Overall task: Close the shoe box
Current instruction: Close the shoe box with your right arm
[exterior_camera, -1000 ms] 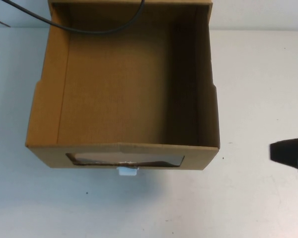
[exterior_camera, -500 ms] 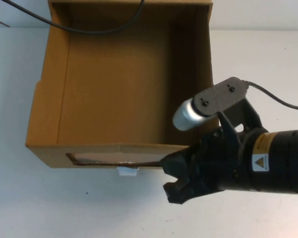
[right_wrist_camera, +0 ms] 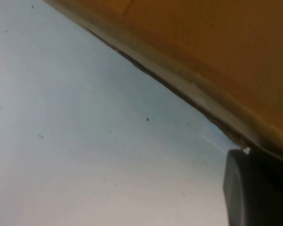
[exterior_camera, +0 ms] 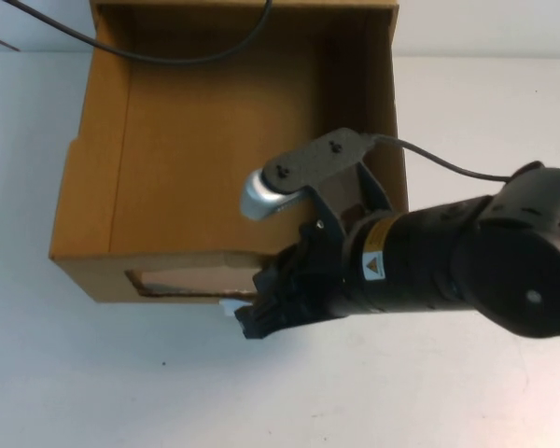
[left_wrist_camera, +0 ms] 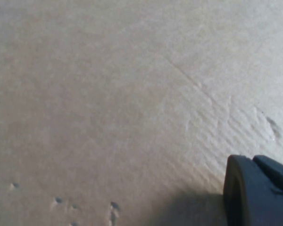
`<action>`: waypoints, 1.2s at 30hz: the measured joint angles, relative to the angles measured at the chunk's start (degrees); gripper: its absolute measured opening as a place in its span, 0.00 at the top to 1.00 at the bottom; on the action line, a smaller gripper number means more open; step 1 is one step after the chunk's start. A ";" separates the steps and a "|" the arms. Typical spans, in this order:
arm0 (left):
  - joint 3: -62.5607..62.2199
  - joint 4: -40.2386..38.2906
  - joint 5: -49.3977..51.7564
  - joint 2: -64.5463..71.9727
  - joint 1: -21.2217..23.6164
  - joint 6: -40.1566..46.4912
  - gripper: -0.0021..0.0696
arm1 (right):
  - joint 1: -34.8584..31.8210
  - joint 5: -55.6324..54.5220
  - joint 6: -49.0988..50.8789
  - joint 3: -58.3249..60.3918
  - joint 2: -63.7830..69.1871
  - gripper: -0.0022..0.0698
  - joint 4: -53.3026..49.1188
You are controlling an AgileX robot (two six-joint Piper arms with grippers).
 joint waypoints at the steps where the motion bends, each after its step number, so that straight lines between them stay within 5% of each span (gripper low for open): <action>1: 0.00 0.00 0.00 0.00 0.00 0.00 0.98 | 0.00 0.00 0.00 -0.57 0.49 0.99 0.00; 36: 0.00 0.00 0.00 0.00 0.00 -0.21 0.98 | -10.65 2.01 -3.73 -21.42 13.05 0.99 -2.87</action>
